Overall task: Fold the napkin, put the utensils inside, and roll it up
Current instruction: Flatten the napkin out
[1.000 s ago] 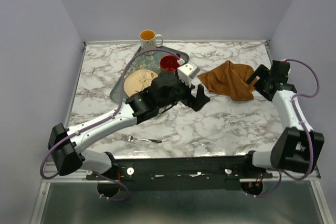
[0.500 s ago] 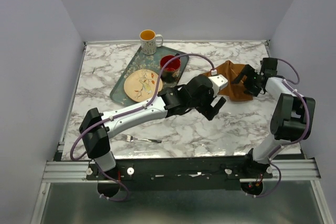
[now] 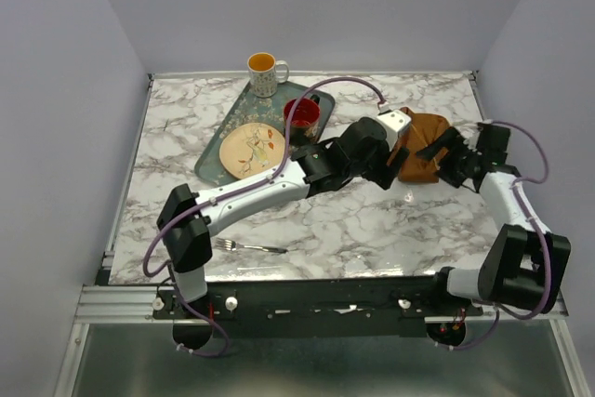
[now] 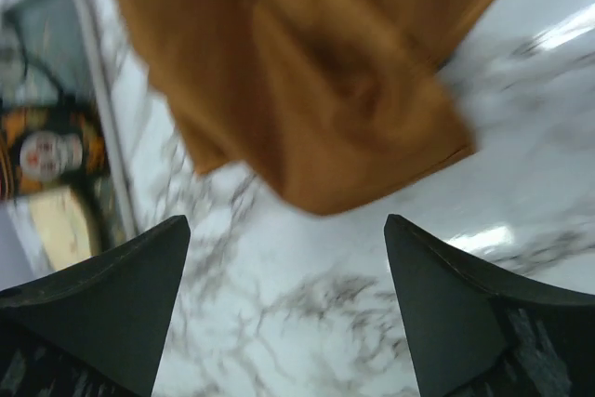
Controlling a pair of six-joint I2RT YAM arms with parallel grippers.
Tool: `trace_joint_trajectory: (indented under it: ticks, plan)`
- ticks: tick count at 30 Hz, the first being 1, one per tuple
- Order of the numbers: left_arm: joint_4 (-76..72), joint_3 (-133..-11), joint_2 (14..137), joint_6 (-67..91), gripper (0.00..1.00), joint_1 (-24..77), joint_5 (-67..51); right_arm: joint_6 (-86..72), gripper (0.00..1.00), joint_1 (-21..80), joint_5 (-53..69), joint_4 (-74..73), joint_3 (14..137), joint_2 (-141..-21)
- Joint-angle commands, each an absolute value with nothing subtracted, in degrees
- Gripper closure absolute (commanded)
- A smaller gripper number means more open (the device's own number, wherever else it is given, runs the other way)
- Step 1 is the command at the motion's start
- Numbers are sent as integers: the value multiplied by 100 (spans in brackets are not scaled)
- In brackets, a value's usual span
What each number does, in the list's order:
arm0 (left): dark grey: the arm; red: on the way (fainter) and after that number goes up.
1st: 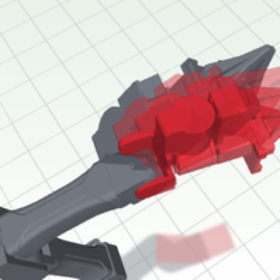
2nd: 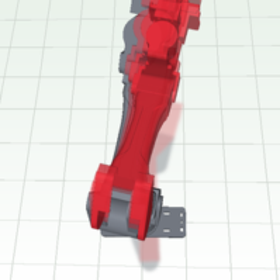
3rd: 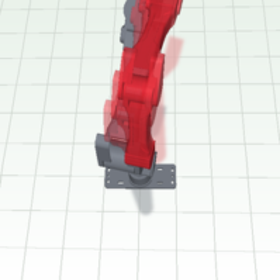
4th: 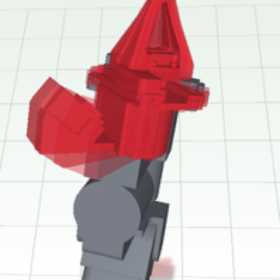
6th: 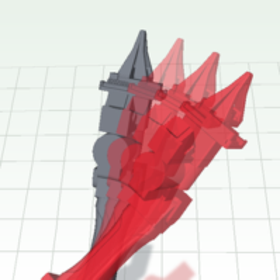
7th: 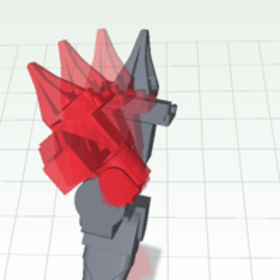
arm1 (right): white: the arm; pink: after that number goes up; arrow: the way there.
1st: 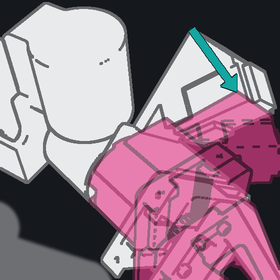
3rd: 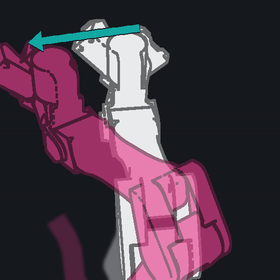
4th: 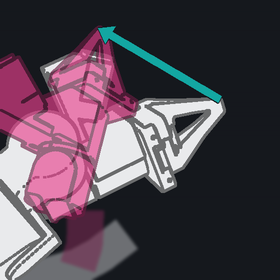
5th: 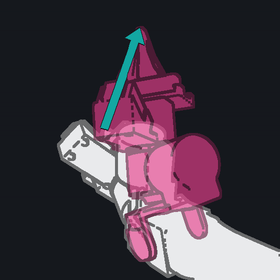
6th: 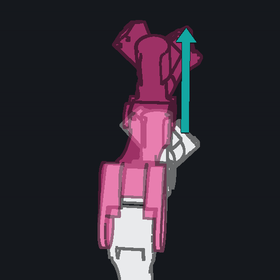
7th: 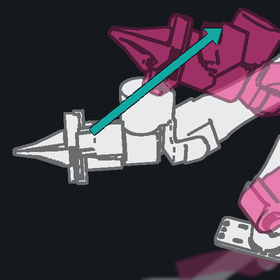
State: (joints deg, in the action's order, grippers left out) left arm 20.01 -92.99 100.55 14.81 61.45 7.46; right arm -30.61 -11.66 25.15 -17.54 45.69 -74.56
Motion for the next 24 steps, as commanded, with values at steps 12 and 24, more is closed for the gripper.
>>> trace_joint_trajectory:
  ticks: [12,24]
  plan:
    - [2425,-11715,12726,1380,6,6091,228,-2189,23,-1916,2563,-2302,8005,-11222]
    - [2329,-10741,12349,1327,10,5924,466,-2811,51,-686,3128,-2110,5885,-9884]
